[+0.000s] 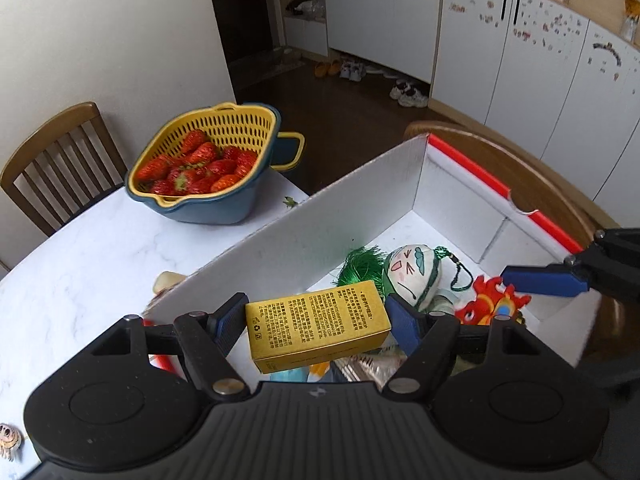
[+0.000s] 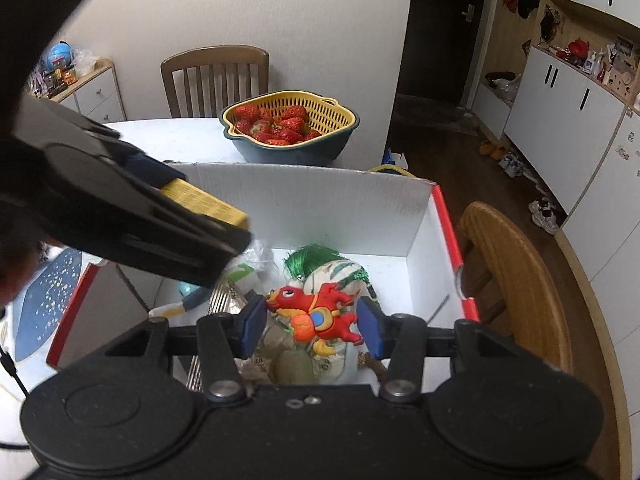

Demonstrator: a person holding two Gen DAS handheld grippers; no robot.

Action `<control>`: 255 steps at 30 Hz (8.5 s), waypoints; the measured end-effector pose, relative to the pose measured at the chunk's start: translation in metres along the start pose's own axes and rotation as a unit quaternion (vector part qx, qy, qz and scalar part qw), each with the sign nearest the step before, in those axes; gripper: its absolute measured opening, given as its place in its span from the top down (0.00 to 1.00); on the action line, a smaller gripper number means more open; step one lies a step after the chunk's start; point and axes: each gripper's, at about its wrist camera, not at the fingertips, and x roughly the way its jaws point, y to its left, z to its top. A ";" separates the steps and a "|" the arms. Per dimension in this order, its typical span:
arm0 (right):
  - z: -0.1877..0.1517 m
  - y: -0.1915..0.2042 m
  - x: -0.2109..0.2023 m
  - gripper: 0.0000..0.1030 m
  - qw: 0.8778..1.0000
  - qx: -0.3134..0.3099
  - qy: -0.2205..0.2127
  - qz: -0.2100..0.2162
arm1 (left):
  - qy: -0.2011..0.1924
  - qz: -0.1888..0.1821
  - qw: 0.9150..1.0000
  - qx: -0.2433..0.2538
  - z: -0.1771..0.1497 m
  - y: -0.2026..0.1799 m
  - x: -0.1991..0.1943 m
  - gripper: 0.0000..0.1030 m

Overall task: Organize objects
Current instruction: 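Carry the yellow box with the left tool while the right tool carries the keychain into the shoebox, then open both tools to release the yellow box and keychain inside the shoebox, then withdraw both tools from the shoebox toward the plush and black bead bag, then grasp the cartoon plush with the left tool while the right tool grasps the black bead bag, then carry the plush with the left tool while the right tool carries the bead bag into the shoebox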

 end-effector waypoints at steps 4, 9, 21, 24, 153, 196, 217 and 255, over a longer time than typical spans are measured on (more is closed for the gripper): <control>-0.009 0.001 0.015 0.54 1.000 -0.002 0.024 0.004 | 0.022 0.002 1.000 -0.006 0.001 -0.003 0.021 0.27; -0.017 0.008 0.026 0.54 0.999 -0.020 0.046 0.008 | 0.047 -0.001 0.999 -0.001 -0.003 -0.005 0.039 0.27; -0.022 0.008 0.028 0.45 0.998 -0.010 0.054 0.016 | 0.053 -0.002 0.999 -0.009 -0.004 -0.005 0.042 0.26; -0.021 0.006 0.027 0.40 0.999 -0.003 0.049 0.018 | 0.050 0.000 0.999 -0.007 -0.005 -0.005 0.039 0.23; 0.040 0.359 0.135 0.42 0.991 -0.082 0.064 0.087 | -0.076 0.079 0.984 -0.143 -0.254 0.395 -0.023 0.01; 0.042 0.298 -0.017 0.66 0.993 0.089 0.020 0.077 | -0.069 -0.020 0.989 -0.127 -0.225 0.285 -0.149 0.50; 0.012 0.161 -0.105 0.66 0.993 0.093 -0.043 0.056 | -0.122 -0.036 0.988 -0.084 -0.147 0.144 -0.185 0.50; 0.002 -0.042 0.010 0.66 0.993 0.111 0.042 -0.017 | -0.013 -0.023 0.999 -0.019 -0.054 -0.020 -0.025 0.50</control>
